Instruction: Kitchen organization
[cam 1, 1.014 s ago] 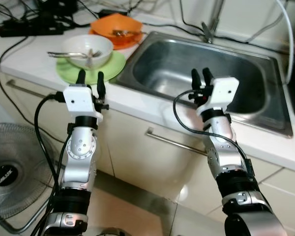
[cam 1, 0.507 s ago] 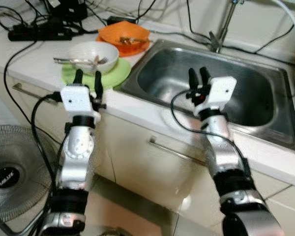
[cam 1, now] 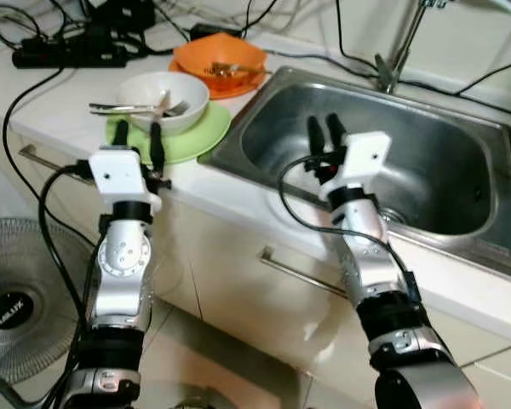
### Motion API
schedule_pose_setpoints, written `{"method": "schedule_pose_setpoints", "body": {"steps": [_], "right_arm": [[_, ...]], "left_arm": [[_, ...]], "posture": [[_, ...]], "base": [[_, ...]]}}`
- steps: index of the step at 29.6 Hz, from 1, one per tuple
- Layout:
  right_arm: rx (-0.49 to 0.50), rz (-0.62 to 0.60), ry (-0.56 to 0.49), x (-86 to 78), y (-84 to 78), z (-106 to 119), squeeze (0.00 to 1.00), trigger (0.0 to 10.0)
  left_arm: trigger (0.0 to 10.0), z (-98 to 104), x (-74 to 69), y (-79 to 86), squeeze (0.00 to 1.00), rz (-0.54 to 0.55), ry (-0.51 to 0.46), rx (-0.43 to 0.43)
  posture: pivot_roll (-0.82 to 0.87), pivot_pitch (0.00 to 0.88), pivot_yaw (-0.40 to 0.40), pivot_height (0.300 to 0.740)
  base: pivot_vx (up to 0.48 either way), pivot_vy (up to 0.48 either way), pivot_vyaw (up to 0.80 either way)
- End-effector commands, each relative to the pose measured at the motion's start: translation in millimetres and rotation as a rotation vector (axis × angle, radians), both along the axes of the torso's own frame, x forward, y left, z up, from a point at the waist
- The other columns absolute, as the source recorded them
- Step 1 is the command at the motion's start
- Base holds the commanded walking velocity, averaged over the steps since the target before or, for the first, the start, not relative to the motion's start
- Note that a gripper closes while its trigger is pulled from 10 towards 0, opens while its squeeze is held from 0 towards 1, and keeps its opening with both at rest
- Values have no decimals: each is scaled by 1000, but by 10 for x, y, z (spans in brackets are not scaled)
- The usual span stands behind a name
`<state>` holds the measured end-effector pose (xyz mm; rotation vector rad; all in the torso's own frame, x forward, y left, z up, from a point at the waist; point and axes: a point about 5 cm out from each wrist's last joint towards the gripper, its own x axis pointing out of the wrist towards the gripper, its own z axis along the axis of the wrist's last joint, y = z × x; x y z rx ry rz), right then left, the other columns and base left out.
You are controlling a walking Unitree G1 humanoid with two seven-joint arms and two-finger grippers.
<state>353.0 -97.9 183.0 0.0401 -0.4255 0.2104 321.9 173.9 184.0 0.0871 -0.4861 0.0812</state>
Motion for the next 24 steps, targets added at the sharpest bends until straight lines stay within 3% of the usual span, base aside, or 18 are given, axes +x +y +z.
{"method": "schedule_pose_setpoints", "body": {"steps": [1,24], "right_arm": [[13,-34,-9,8,-117,16,0,10000],[30,-40,-10,9,-127,19,0,10000]], "left_arm": [[10000,31,11,-85,0,-24,-9,-1],[10000,83,19,-79,0,-22,-26,-6]], "posture": [[110,81,-31,740],[114,92,-31,740]], "base": [[285,0,0],[285,0,0]]}}
